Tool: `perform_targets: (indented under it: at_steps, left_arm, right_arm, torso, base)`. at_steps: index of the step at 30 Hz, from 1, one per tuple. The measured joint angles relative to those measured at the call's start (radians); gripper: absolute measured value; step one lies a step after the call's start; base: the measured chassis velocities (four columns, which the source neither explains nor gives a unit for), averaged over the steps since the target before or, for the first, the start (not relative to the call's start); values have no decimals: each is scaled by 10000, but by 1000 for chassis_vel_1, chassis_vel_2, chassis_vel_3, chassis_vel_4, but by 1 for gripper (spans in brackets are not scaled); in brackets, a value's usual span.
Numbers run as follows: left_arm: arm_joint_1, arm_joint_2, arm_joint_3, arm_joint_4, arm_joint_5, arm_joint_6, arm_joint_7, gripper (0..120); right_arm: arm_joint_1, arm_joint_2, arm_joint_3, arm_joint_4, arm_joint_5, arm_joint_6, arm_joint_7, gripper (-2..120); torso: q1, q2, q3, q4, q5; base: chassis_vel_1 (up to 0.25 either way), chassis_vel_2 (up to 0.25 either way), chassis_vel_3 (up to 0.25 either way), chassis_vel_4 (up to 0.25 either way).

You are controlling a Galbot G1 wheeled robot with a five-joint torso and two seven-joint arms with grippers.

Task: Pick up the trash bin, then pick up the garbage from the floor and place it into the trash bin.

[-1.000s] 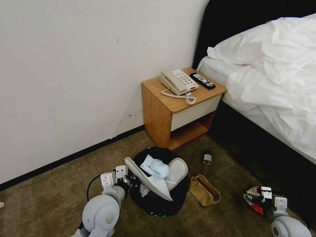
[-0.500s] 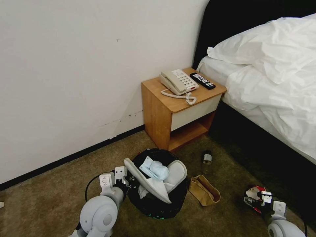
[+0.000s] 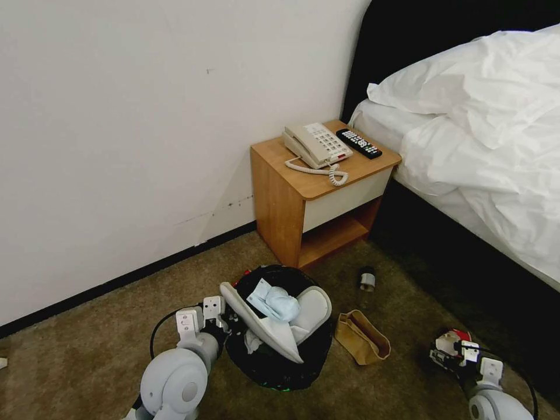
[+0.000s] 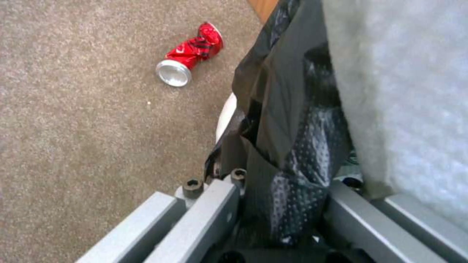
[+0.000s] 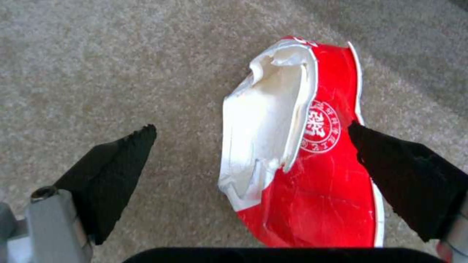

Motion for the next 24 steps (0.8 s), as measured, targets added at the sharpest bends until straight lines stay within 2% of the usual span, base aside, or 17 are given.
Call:
perform_targets:
  at_steps: [6, 15, 24]
  left_arm:
    - [-4, -9, 6, 24, 23, 0, 2, 0]
    - [-91, -68, 64, 168, 69, 0, 33, 0]
    - [-76, -59, 40, 208, 89, -1, 47, 0]
  right_arm:
    - [128, -9, -12, -222, 3, 22, -1, 100]
    - [274, -515, -24, -766, 39, 81, -246, 100]
    - [443, -512, -56, -1239, 5, 195, -388, 100]
  torso:
    - [0, 0, 0, 0, 1]
    - [0, 0, 0, 0, 1]
    - [0, 1, 0, -1, 1]
  base:
    - [0, 0, 0, 0]
    - [0, 0, 0, 0]
    - [0, 0, 0, 0]
